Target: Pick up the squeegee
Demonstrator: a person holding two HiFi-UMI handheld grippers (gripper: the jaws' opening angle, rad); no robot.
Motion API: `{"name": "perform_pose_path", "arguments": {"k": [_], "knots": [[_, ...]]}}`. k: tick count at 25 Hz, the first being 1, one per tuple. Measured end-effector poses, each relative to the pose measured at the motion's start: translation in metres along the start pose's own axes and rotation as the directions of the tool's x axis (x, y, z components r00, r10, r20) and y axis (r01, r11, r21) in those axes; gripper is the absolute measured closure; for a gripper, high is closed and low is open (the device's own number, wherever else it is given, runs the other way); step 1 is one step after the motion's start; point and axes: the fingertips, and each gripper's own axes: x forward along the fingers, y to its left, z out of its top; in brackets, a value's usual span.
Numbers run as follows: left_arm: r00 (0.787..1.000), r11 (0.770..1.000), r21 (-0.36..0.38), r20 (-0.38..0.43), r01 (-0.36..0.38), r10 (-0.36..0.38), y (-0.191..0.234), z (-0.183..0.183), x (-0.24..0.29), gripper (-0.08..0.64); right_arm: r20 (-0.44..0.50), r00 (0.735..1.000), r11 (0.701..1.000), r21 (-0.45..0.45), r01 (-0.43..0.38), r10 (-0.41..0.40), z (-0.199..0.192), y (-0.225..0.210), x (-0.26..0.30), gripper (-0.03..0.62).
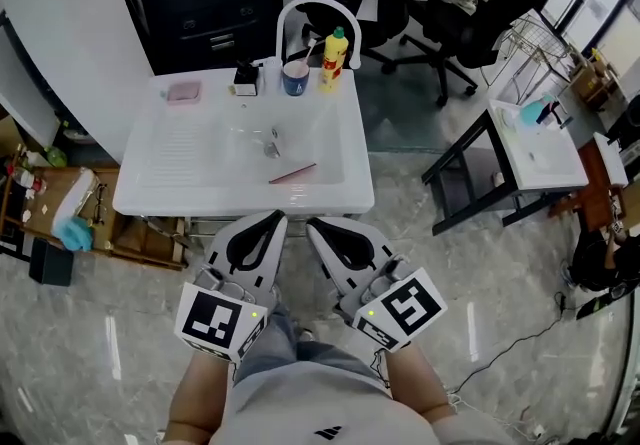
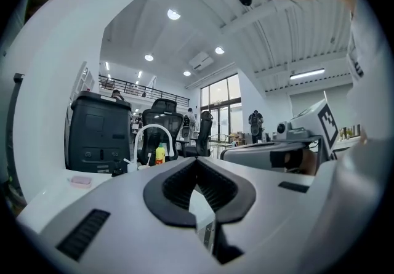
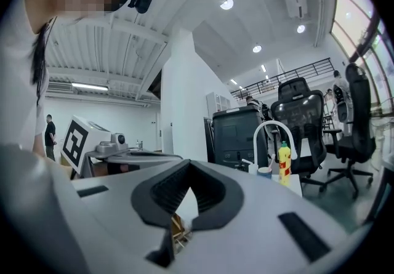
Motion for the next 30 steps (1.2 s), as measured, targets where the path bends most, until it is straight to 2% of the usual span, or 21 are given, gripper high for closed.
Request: {"name": "perform_pose_path", "arguments": {"k": [11,30], "knots": [[0.999,0.999,-0.003,0.002,0.039,-0.039,0.047,0.011,0.047,0.548,-0.021,1.0,1.0,-0.014,0.02,-0.02,0.007,-0.04,0.052,0.583],[0.989,0.989,-0.034,-0.009,0.146,-0.146,0.13,0.004,0.103,0.548,-0.032,0.989,0.99,0.012,0.144,-0.143,0.009,-0.095,0.132,0.583]]}}
